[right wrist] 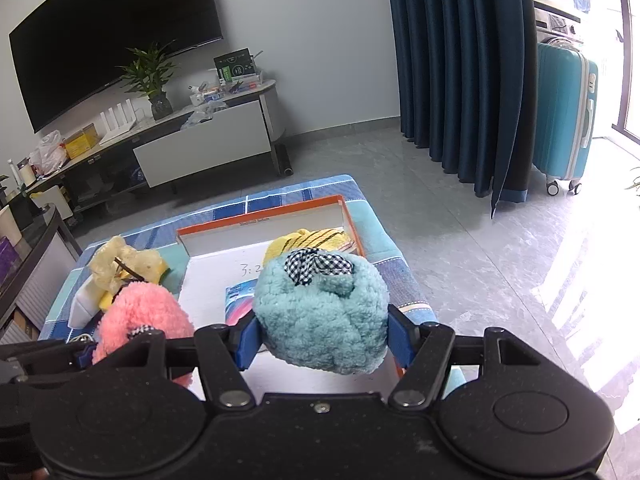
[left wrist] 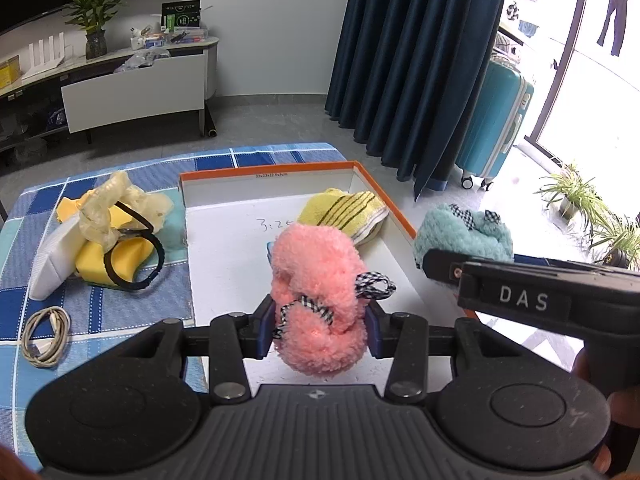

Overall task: Organize soft objects
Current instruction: 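Carry the pink pompom and mint-green ball in both tools over the white box, then release the mint-green ball with the right tool while the left tool releases the pink pompom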

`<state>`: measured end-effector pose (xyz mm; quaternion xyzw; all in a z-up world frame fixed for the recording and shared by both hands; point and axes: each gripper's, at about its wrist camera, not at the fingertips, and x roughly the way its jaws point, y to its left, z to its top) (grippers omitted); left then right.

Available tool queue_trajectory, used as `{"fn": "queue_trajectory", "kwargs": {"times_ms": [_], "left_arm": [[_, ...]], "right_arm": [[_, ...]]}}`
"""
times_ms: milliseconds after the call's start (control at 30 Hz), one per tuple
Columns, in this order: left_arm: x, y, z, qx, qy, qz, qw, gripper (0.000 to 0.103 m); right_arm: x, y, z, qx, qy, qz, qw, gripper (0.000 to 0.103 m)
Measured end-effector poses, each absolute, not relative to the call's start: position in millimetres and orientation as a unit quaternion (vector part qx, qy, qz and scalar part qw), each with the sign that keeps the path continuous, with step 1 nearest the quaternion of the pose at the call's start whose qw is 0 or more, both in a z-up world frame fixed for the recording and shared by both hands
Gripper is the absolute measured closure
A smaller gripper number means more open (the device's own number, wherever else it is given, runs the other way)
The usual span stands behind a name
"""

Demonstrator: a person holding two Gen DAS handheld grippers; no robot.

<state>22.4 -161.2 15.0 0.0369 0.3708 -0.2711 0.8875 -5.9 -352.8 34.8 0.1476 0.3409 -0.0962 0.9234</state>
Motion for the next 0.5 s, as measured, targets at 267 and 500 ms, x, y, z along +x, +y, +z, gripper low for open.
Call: {"fn": "queue_trajectory", "kwargs": {"times_ms": [267,500], "left_arm": [[25.4,-167.3,10.8,0.039,0.377,-0.274,0.884,0.059],[30.8,-173.2,4.0,0.041,0.384,-0.277,0.88,0.059]], "right_arm": [[4.2,-357.8,28.1,0.146,0.347,-0.095,0.922,0.026],[9.2,-359.7,22.3,0.143,0.353,-0.094,0.92,0.026]]}}
